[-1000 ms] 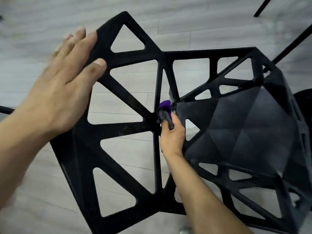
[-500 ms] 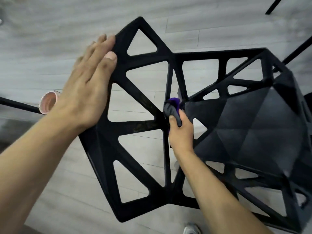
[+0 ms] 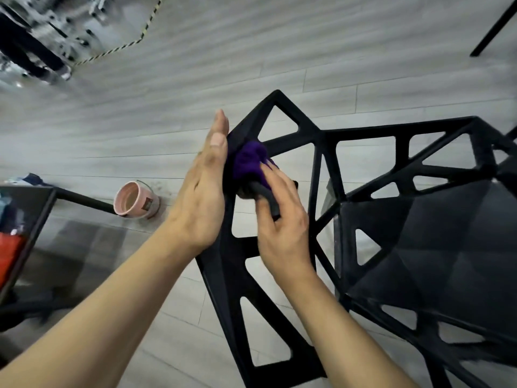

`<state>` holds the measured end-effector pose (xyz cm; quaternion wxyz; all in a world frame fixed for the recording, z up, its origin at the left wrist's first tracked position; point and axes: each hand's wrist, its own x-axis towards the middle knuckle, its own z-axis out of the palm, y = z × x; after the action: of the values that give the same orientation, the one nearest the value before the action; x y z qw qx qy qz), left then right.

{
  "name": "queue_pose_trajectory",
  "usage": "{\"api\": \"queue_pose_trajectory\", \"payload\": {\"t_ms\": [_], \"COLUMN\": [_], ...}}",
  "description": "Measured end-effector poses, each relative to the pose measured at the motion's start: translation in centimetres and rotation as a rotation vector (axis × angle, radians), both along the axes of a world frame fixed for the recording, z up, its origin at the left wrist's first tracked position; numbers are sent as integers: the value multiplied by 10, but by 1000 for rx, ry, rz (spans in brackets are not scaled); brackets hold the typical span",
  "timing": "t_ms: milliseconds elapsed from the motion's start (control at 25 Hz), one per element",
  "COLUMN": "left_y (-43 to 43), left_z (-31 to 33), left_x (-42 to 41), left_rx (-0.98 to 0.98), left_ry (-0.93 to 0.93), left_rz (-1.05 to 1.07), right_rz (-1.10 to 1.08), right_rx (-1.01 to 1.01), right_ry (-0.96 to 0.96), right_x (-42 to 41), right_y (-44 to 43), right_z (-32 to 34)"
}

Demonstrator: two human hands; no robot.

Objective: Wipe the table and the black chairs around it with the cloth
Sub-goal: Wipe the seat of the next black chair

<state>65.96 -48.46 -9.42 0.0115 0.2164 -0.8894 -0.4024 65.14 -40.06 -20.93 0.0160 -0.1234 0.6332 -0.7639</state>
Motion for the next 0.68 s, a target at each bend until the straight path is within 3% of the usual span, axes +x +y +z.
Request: {"api": "queue_pose_trajectory", "payload": {"t_ms": [200,360,560,680], "left_y": [-4,1,4,1], "left_z": [0,5,6,5], "left_x": [-3,-3,-1,-2], "left_rx": [37,24,60,82], "left_ry": [84,74,1,30], "left_rz": [-18,-6,37,50], "right_rz": [13,-14,97,188], "right_rx": [121,28,-107,-96], "right_ry": [-201,-382,-339,-211], "right_x": [9,2,8,44], "right_y": [30,22,18,40], "right_z": [-53,-31,7,16]}}
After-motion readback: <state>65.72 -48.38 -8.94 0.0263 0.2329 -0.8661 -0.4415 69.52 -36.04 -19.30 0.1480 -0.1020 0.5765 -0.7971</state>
